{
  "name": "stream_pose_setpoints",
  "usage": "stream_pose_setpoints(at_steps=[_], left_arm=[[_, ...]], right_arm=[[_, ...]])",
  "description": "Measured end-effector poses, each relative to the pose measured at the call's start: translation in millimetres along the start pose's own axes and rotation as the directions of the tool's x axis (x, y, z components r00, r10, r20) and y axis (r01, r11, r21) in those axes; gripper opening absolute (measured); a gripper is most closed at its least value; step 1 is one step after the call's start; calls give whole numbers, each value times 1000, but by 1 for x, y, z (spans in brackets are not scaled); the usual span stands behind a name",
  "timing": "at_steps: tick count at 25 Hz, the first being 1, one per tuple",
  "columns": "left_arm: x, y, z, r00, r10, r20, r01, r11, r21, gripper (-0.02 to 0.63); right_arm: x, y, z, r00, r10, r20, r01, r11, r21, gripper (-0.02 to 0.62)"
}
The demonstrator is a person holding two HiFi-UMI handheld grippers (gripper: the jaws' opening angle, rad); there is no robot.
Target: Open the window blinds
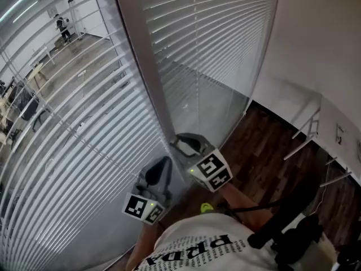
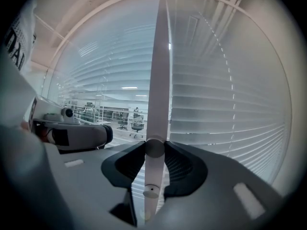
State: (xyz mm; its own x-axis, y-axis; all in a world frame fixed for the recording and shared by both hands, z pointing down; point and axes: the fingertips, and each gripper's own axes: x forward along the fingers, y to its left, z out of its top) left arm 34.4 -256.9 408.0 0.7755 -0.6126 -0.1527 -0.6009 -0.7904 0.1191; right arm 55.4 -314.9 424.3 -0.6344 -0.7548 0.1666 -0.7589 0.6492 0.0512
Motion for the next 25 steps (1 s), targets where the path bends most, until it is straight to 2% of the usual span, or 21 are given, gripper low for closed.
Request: stream_pose_setpoints(at_steps=[8,25], left_arm=[[1,2,-7,1000,-11,2,11,1000,-2,-6],[2,4,-11,1000,-12,11,12,1000,1,-6]], right_arm=[[2,-6,-12,1000,-21,12,21,1000,6,121],[5,-6,-17,999,-7,43,6,1000,10,121]])
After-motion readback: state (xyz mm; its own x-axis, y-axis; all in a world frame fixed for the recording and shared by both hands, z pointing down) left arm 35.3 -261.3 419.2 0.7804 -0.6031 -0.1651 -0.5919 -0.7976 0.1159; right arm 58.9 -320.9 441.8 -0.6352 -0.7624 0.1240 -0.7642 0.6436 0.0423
